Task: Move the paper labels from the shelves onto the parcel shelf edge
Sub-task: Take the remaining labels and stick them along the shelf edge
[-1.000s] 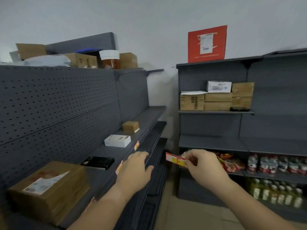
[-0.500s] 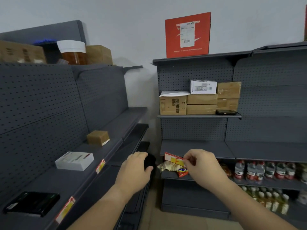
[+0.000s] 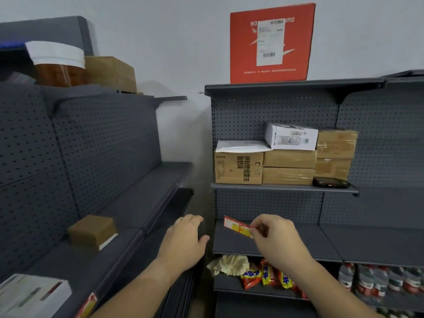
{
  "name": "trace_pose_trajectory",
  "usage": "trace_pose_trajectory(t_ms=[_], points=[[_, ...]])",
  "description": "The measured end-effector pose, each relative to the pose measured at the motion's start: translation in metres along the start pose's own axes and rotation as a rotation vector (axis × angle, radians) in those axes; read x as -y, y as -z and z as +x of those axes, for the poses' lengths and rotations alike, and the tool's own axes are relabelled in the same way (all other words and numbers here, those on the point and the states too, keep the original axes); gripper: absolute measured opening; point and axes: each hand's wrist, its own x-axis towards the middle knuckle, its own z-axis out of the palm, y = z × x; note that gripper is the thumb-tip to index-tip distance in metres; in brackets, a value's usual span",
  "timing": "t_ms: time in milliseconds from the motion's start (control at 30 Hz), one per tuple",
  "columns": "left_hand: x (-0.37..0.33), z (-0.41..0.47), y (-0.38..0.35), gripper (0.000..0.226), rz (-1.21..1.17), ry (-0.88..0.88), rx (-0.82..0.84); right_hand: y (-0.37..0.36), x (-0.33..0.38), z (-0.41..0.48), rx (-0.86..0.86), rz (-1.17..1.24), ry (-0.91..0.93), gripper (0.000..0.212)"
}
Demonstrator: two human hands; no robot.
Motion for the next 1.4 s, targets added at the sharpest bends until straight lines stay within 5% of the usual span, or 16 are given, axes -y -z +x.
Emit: trace_pose_trajectory(t_ms=[400, 667, 933, 1233, 1400], points=[[0.045, 0.143, -0.062, 0.053, 0.084, 0.094, -0.029, -0.064, -0.061, 0.179, 0.095, 0.071, 0.101, 0.012], [0.099, 0.166, -0.062, 0.040, 0.142, 0.444, -0.155, -0.153, -0.029, 0.302, 0.312, 0.198, 0.386, 0.011], [0.159, 0.080, -0.049, 0.039, 0.273, 0.874, -0.177, -0.256, 0.048, 0.301, 0.638, 0.347, 0.659, 0.013], [0.194, 0.043, -0.055, 0.045, 0.340, 0.950, -0.187, -0.319, 0.089, 0.283, 0.738, 0.427, 0.813, 0.018], [0.200, 0.048, -0.073, 0.029, 0.327, 0.987, -0.181, -0.343, 0.093, 0.296, 0.786, 0.415, 0.863, 0.019]])
